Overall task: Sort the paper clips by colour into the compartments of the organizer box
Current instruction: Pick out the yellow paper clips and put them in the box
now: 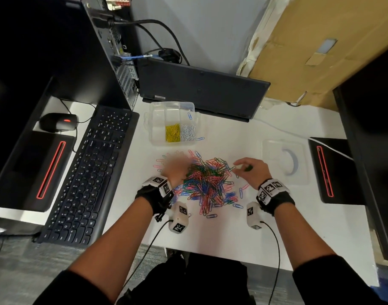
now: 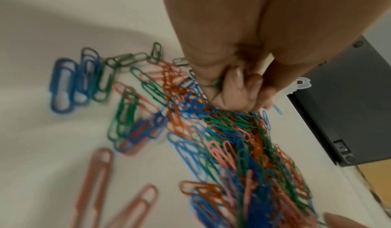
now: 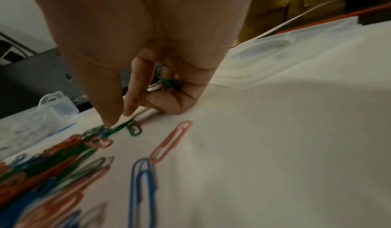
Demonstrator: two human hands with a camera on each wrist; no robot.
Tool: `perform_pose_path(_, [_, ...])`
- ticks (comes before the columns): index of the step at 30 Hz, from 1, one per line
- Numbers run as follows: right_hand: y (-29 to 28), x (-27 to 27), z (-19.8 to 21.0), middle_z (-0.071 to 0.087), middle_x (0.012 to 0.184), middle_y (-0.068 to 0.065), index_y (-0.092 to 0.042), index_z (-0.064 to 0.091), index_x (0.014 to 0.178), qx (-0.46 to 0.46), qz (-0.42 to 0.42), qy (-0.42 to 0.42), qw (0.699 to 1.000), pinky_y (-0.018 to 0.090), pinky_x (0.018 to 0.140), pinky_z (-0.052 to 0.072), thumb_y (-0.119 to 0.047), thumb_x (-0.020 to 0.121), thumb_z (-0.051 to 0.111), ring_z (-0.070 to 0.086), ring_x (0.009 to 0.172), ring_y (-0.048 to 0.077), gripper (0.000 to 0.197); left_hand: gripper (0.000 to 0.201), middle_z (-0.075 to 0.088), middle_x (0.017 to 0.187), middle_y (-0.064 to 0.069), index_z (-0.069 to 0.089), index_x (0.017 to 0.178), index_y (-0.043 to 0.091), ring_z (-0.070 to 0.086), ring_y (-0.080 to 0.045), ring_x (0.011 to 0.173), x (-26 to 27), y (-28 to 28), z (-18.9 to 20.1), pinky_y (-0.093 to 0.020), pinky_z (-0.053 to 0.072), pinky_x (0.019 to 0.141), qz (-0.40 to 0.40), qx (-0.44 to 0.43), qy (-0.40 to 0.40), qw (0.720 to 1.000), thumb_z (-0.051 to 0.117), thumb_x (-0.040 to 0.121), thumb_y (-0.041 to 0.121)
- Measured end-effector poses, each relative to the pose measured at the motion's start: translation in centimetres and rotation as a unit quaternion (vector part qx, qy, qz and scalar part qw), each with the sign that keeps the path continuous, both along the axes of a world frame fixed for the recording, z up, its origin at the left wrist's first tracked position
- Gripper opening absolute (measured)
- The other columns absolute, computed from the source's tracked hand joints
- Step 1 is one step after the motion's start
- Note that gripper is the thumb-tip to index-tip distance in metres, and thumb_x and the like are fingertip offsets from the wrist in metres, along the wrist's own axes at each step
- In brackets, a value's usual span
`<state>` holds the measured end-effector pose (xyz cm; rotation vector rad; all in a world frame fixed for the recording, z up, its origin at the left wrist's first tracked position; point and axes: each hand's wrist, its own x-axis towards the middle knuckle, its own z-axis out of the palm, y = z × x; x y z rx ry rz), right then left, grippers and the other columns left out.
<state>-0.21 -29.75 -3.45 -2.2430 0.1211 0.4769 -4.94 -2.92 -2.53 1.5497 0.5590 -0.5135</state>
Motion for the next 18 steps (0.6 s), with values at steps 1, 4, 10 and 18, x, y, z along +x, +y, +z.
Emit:
perform_pose_path(1, [0.2,-0.1,-0.1,0.061,0.069,0.003,-0.019,0.075,0.089,-0.008,0.011,-0.013,1.0,0.011,0.054,0.045,-0.016,0.08,0.08,0.053,0.059,0.01,0.011,0.026,0.039,0.05,0.004,0.063,0.106,0.008,0.028,-0.012,0.044,-0.2,0.3,-0.3,-0.022,0.023,0.044,-0.015,0.024,-0.016,0.999,0.038,0.102,0.008])
perform_pose_path(4, [0.6,0.0,-0.1,0.057,0.063,0.0,-0.014,0.074,0.082,-0.03,0.031,-0.042,0.998,0.01,0.051,0.04,-0.014,0.081,0.079,0.047,0.054,0.006,0.005,0.029,0.043,0.038,0.01,0.072,0.097,0.011,0.029,-0.007,0.035,-0.5,0.5,-0.4,-0.024,0.025,0.047,-0.04,0.099,-0.056,0.993,0.044,0.099,0.008])
perform_pose_path(10, [1.4,-0.5,0.2,0.049,0.059,-0.006,-0.015,0.065,0.074,-0.089,0.068,-0.008,0.994,0.021,0.058,0.04,-0.027,0.086,0.074,0.043,0.057,0.008,0.019,0.037,0.056,0.063,-0.015,0.074,0.094,0.009,0.038,-0.029,0.049,0.3,-1.3,-0.1,-0.033,0.031,0.044,-0.027,0.081,-0.096,0.992,0.04,0.095,-0.003])
perform_pose_path(18, [0.6,-2.9,1.6,0.065,0.078,0.01,0.001,0.064,0.094,0.367,-0.213,0.185,0.886,0.02,0.058,0.05,0.003,0.095,0.055,0.057,0.067,0.016,0.009,0.026,0.068,0.092,-0.004,0.063,0.114,0.028,0.063,-0.021,0.085,4.3,-6.0,0.9,-0.03,0.05,0.076,-0.261,0.319,-0.215,0.885,0.052,0.092,0.018])
